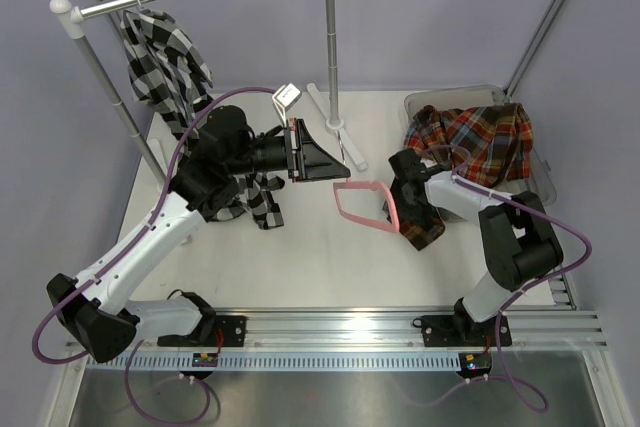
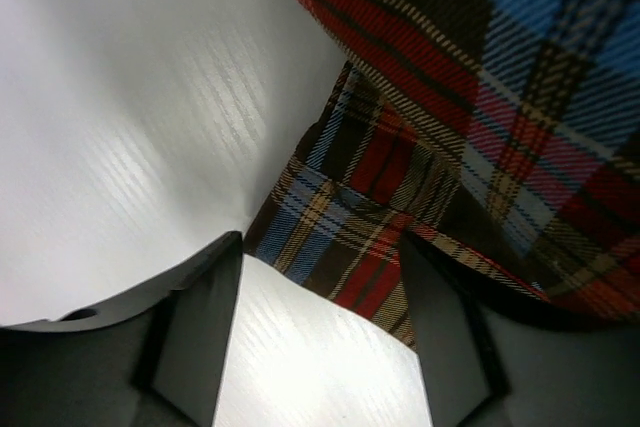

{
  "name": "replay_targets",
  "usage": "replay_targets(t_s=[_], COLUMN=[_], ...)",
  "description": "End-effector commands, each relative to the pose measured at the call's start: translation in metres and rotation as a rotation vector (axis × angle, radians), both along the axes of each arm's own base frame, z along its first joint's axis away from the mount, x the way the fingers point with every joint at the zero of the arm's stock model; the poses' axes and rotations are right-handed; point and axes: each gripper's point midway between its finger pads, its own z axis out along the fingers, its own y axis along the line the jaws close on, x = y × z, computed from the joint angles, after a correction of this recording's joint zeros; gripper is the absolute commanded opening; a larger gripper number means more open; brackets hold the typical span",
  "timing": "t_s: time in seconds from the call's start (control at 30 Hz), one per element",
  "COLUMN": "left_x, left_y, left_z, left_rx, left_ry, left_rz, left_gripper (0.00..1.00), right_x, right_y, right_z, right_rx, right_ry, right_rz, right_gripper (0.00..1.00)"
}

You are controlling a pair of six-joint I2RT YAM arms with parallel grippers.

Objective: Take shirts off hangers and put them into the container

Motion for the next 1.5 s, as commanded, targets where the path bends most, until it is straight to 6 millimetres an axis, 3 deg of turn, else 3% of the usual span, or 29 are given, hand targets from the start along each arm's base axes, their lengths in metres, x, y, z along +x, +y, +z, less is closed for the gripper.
replay_targets(t_s=[0.0,0.2,0.6,0.7,0.77,0.83,0.87,0.97,1.07,1.1,1.17,1.2,1.27,1.3,1.33,1.4,1.47], left_x=[-0.014,-0.016,-0.02,-0.019,-0.019,-0.019,-0.02,-0.02,-0.02,-0.02,-0.02,-0.019,-0.018,-0.019,-0.019,-0.018,-0.016], left_y=[0.003,0.004,0.008,0.009,0.009,0.009,0.009,0.01,0.011,0.012,0.012,0.012,0.012,0.012,0.012,0.012,0.012], left_z=[0.029,0.032,0.033,0.036,0.037,0.037,0.037,0.037,0.038,0.04,0.041,0.044,0.045,0.045,0.044,0.043,0.04], left_rx=[-0.052,-0.061,-0.073,-0.082,-0.085,-0.087,-0.088,-0.085,-0.082,-0.082,-0.079,-0.079,-0.079,-0.076,-0.074,-0.069,-0.063], left_ry=[-0.049,-0.054,-0.063,-0.072,-0.071,-0.072,-0.075,-0.074,-0.075,-0.076,-0.083,-0.086,-0.089,-0.087,-0.087,-0.087,-0.09], left_rz=[-0.046,-0.055,-0.043,-0.039,-0.039,-0.036,-0.036,-0.03,-0.024,-0.017,-0.016,-0.011,-0.008,-0.009,-0.008,-0.003,0.0], left_gripper=[0.0,0.0,0.0,0.0,0.0,0.0,0.0,0.0,0.0,0.0,0.0,0.0,0.0,0.0,0.0,0.0,0.0], right_x=[0.002,0.002,0.003,0.003,0.002,0.003,0.005,0.011,0.031,0.053,0.066,0.086,0.097,0.106,0.112,0.119,0.128], right_y=[-0.001,0.0,0.002,0.004,0.003,0.004,0.005,0.009,0.021,0.032,0.027,0.029,0.01,0.002,-0.022,-0.053,-0.097], right_z=[0.002,0.001,-0.002,-0.004,-0.005,-0.004,-0.003,0.008,0.07,0.125,0.186,0.261,0.331,0.392,0.415,0.453,0.457], right_rx=[-0.033,-0.045,-0.102,-0.107,-0.11,-0.108,-0.104,-0.108,-0.115,-0.085,-0.121,-0.128,-0.205,-0.224,-0.275,-0.335,-0.389], right_ry=[-0.001,0.016,0.049,0.064,0.07,0.065,0.057,0.016,-0.113,-0.241,-0.344,-0.508,-0.65,-0.781,-0.817,-0.878,-0.872], right_rz=[-0.038,-0.03,0.024,0.037,0.042,0.045,0.046,0.072,0.134,0.168,0.191,0.221,0.193,0.196,0.139,0.083,-0.011], right_gripper=[0.68,0.54,0.43,0.31,0.17,0.1,0.0,0.0,0.0,0.0,0.0,0.0,0.0,0.0,0.0,0.0,0.0])
